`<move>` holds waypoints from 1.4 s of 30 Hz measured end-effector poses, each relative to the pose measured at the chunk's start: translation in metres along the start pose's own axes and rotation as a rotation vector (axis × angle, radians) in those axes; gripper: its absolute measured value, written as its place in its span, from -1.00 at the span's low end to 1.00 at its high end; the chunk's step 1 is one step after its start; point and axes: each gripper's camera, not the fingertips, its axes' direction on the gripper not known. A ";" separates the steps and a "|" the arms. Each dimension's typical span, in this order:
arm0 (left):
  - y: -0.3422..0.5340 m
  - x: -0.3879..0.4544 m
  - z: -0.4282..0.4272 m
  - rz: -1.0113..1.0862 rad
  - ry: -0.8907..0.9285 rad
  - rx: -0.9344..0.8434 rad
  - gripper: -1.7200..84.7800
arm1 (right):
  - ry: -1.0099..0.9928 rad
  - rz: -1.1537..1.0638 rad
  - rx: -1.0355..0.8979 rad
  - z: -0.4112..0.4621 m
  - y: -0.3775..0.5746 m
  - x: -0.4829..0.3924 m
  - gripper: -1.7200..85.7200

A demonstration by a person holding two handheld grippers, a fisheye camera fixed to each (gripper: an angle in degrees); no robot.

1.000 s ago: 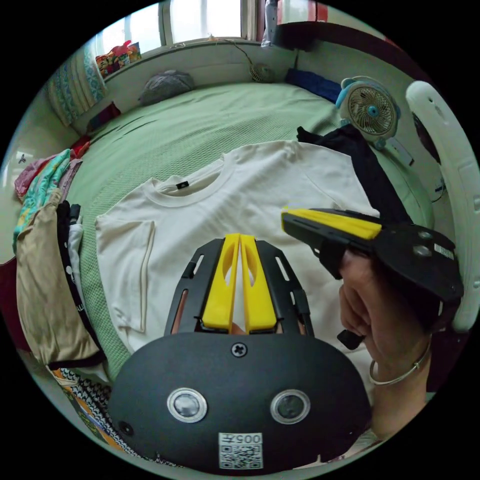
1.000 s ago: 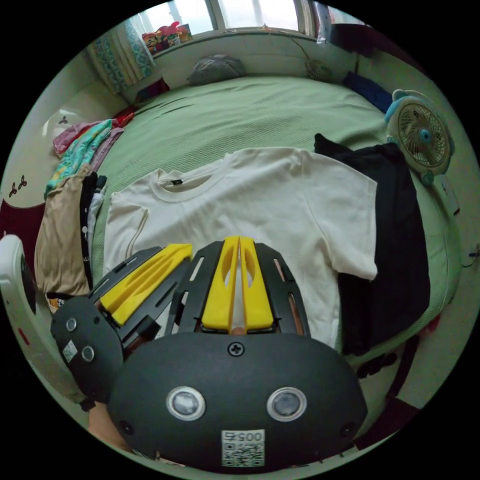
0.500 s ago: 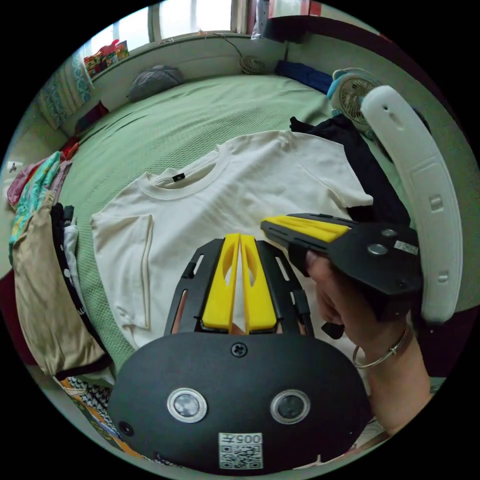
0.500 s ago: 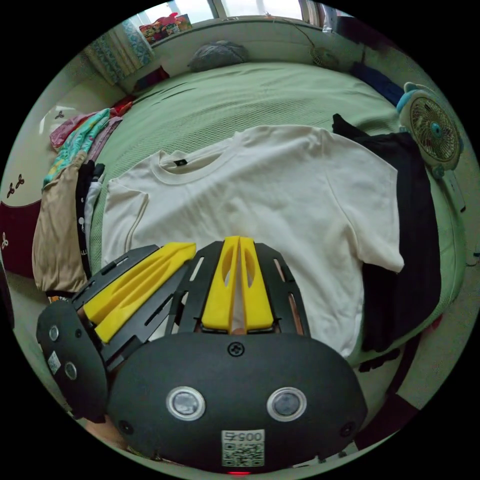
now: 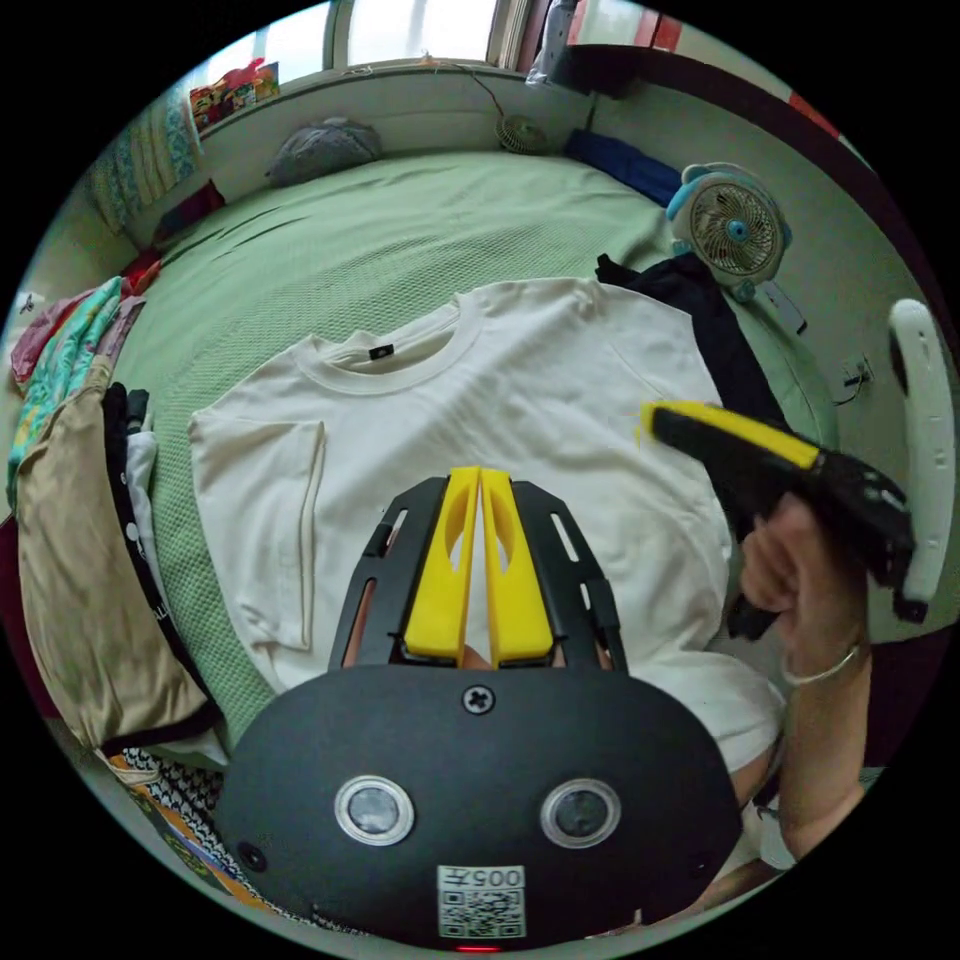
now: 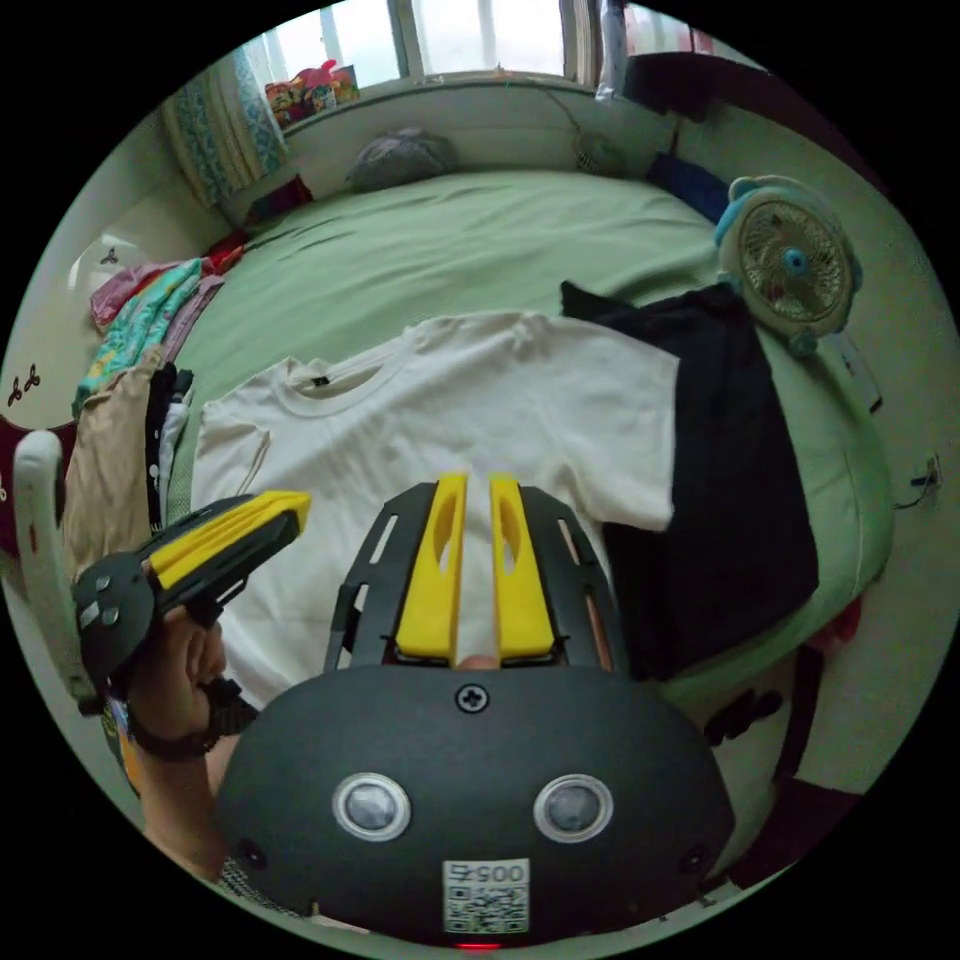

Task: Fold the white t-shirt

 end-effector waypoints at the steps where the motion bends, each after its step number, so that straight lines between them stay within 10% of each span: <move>1: -0.001 0.000 0.000 0.000 0.000 -0.002 -0.97 | 0.011 -0.007 0.033 -0.008 -0.005 0.012 -0.82; 17: -0.030 -0.009 -0.014 -0.002 0.044 0.002 -0.97 | 0.101 0.058 -0.031 0.040 -0.098 0.110 -0.75; 42: -0.033 -0.004 -0.019 0.105 0.028 -0.022 -0.97 | 0.016 -0.162 -0.033 -0.010 -0.107 -0.033 -0.99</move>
